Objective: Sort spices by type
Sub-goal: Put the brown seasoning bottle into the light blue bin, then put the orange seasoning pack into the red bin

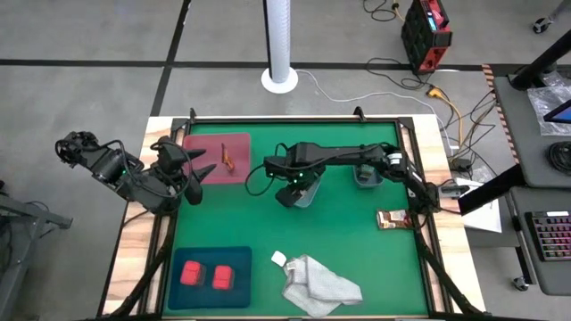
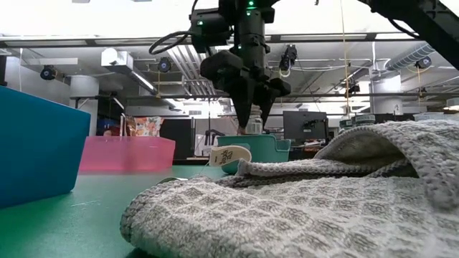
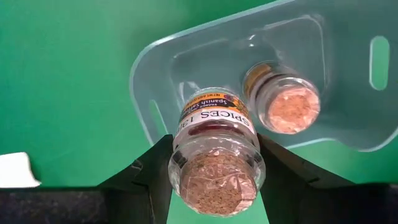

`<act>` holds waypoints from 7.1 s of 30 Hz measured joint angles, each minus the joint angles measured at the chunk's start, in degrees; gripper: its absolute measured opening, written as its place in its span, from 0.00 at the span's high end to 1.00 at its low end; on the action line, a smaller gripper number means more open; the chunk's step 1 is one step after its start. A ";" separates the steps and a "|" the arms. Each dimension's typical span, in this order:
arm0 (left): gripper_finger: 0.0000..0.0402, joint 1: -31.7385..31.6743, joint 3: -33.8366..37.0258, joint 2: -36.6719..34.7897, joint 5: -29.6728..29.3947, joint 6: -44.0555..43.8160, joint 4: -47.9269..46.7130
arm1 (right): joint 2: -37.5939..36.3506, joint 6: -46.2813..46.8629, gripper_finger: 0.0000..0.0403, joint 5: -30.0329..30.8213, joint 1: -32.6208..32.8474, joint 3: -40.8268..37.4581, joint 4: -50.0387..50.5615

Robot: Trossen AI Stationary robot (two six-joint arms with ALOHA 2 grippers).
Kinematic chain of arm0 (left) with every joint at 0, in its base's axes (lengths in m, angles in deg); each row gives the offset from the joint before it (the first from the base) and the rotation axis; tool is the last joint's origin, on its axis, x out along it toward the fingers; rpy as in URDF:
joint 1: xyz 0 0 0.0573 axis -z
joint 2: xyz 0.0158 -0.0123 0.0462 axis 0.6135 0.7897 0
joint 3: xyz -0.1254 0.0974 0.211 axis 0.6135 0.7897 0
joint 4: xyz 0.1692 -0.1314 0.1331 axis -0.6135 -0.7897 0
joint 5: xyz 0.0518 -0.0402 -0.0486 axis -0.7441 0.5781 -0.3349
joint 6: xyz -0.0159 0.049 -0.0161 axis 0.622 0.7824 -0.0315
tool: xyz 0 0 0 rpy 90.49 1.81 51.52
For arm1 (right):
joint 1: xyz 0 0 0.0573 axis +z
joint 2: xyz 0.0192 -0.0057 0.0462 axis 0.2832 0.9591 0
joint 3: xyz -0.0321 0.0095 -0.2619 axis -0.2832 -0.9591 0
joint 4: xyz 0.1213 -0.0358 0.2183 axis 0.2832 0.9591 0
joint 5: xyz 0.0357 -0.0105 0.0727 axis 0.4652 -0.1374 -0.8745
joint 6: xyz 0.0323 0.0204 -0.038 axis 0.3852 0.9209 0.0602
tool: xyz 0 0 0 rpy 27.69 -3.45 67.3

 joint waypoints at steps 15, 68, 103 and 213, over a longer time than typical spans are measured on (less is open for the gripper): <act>0.42 0.00 0.04 -0.09 0.00 -0.02 -0.07 | 0.23 -0.15 0.56 0.59 0.06 -7.30 -6.69; 0.42 0.02 -0.51 5.09 0.19 -4.46 1.92 | -30.98 25.63 0.37 7.98 15.48 -16.74 7.95; 0.42 0.02 -3.45 5.36 -4.52 -4.90 2.67 | -40.33 45.46 0.59 0.66 18.67 -78.59 -22.22; 0.89 -12.04 -3.45 22.21 48.06 19.75 67.29 | -42.63 -27.71 0.93 -42.79 7.15 -43.63 -106.46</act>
